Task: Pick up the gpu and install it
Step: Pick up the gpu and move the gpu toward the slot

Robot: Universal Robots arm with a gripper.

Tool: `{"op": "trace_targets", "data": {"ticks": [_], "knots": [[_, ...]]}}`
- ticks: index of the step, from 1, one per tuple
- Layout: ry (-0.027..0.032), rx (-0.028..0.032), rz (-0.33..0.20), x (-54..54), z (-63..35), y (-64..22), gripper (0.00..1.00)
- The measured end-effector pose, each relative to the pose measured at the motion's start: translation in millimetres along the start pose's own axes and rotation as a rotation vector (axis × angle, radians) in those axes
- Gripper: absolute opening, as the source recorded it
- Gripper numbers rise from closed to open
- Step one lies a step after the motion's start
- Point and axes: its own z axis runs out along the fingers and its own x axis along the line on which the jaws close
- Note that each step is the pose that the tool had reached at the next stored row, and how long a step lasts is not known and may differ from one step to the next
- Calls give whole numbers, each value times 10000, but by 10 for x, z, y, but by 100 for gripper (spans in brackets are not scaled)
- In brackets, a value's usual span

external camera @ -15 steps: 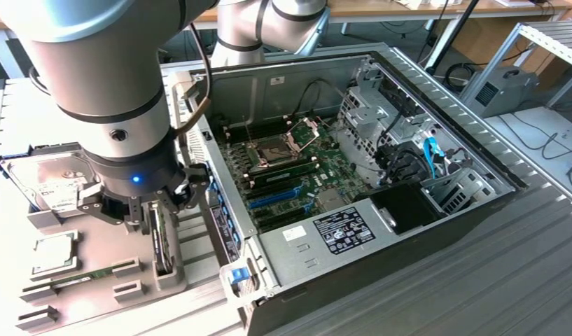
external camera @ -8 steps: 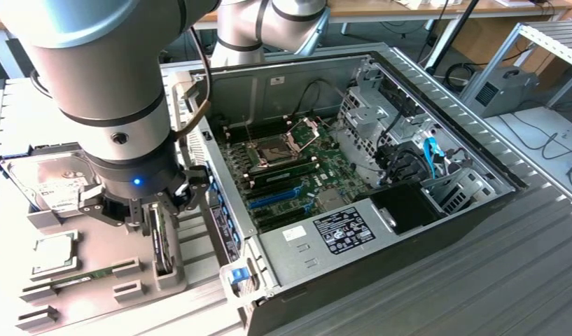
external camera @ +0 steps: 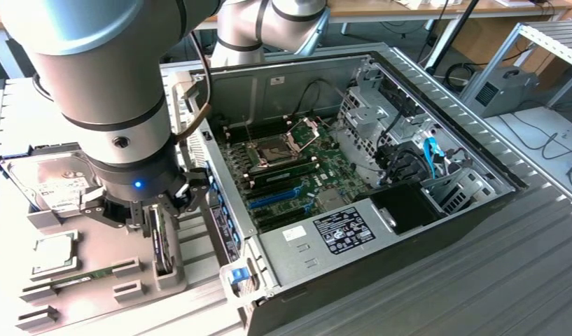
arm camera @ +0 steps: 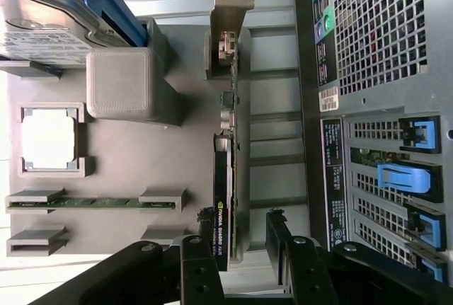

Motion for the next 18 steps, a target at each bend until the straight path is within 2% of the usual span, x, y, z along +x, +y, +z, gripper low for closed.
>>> {"op": "trace_targets", "data": {"ticks": [18], "knots": [[0, 0, -1, 2, 90, -4, 42]]}}
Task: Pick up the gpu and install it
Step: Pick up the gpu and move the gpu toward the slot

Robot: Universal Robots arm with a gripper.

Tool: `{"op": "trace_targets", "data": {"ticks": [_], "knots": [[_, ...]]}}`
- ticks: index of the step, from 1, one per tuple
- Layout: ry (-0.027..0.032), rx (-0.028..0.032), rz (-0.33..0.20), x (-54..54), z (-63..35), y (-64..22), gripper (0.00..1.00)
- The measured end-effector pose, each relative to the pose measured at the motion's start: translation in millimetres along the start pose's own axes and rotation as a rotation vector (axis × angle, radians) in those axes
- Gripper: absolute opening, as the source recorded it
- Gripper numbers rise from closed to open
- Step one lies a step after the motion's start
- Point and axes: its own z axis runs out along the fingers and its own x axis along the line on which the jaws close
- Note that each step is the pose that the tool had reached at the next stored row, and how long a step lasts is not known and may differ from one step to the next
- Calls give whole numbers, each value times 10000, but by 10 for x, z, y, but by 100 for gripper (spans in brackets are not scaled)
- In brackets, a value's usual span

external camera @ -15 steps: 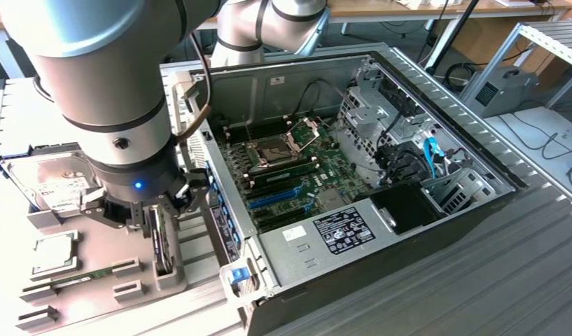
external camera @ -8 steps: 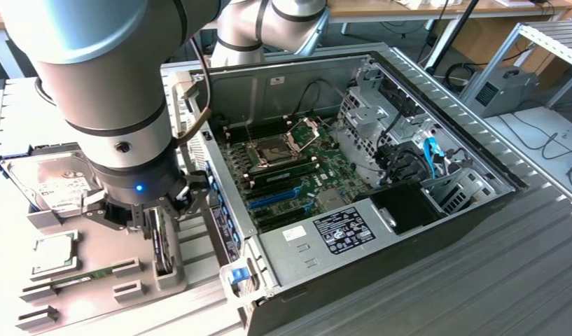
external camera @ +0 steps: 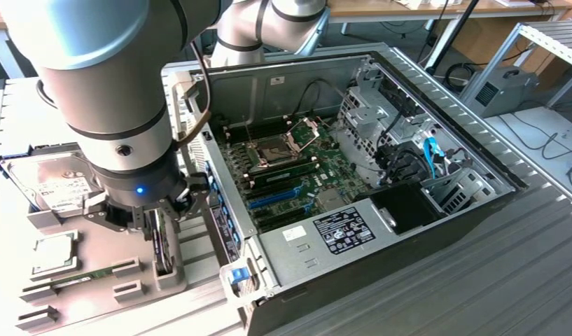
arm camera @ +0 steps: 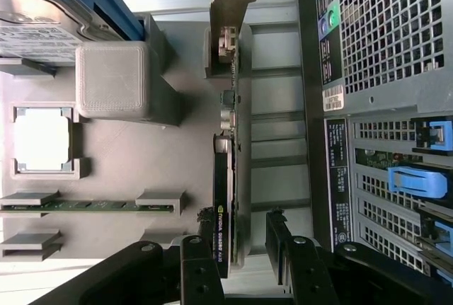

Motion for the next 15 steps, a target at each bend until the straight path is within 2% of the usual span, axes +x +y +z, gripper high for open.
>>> {"op": "trace_targets", "data": {"ticks": [15], "knots": [[0, -1, 0, 2, 74, -3, 42]]}}
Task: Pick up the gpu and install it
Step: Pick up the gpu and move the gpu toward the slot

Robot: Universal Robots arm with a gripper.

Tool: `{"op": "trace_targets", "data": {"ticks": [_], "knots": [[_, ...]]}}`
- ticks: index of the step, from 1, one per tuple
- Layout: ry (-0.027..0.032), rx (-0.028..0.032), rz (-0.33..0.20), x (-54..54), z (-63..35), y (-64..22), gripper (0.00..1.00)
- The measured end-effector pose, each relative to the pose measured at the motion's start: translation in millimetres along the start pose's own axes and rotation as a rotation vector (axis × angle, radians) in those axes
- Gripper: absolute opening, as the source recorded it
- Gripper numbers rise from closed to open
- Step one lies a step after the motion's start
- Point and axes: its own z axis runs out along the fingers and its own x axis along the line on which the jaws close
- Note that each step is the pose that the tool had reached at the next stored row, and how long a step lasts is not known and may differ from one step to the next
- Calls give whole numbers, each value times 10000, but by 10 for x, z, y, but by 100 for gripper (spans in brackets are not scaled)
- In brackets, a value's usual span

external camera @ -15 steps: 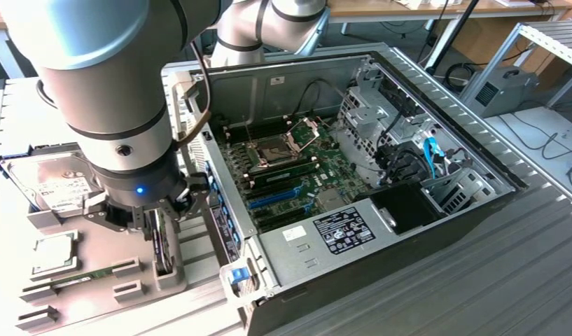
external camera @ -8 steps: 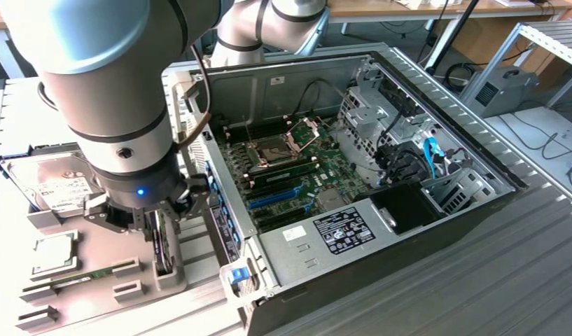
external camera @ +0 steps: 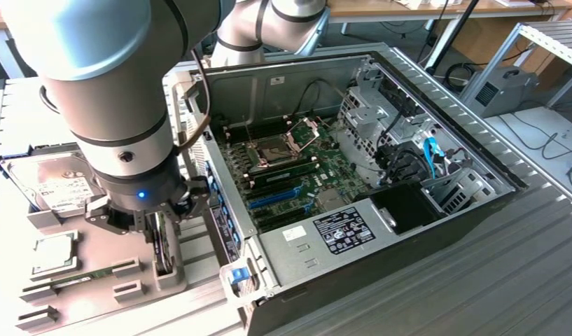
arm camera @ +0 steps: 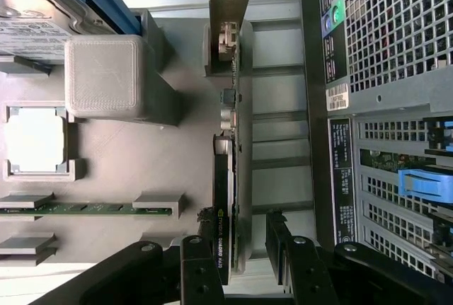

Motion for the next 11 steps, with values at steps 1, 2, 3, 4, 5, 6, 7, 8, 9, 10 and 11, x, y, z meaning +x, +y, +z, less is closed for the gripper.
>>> {"op": "trace_targets", "data": {"ticks": [1, 2, 3, 4, 5, 6, 7, 8, 9, 10, 11], "knots": [[0, 0, 0, 0, 6, 0, 42], [0, 0, 0, 0, 13, 0, 42], [0, 1, 1, 1, 20, 0, 42], [1, 2, 1, 1, 26, 3, 42], [1, 2, 2, 2, 30, 7, 42], [0, 2, 2, 3, 35, 14, 42], [0, 2, 0, 3, 37, 20, 42], [0, 3, 1, 4, 39, 26, 42], [-1, 2, 0, 5, 40, 28, 42], [0, 2, -1, 7, 40, 30, 42], [0, 3, 1, 10, 39, 39, 42]]}}
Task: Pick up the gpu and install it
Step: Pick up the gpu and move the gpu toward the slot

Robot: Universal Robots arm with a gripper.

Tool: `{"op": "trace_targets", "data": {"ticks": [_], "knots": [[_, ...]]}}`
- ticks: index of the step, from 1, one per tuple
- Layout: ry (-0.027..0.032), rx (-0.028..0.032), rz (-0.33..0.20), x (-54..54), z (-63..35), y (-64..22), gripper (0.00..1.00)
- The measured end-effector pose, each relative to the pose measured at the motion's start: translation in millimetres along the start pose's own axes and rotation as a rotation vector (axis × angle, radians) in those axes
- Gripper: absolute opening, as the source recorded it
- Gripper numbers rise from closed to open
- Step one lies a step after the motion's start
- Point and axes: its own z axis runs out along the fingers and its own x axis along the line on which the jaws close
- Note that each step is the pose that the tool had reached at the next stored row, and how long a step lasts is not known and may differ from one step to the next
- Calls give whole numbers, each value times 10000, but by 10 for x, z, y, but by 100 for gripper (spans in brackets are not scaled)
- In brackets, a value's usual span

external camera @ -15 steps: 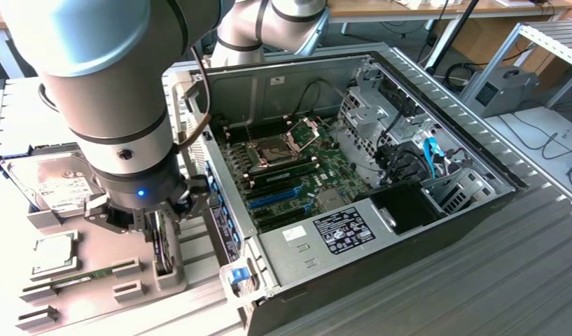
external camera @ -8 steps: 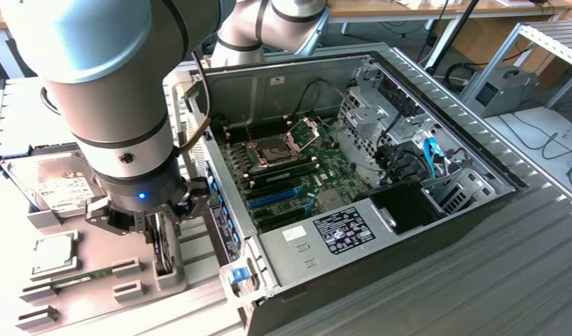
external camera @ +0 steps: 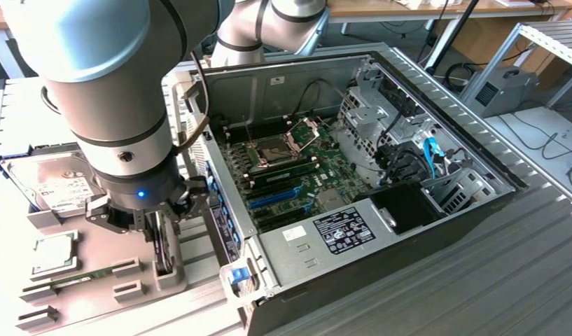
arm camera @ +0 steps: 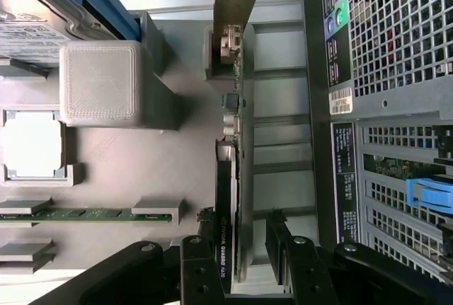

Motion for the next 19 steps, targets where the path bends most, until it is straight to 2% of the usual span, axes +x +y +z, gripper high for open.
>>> {"op": "trace_targets", "data": {"ticks": [8, 19], "knots": [[0, 0, -1, 44, 15, 175, 42], [-1, -1, -1, 88, 112, 294, 42]]}}
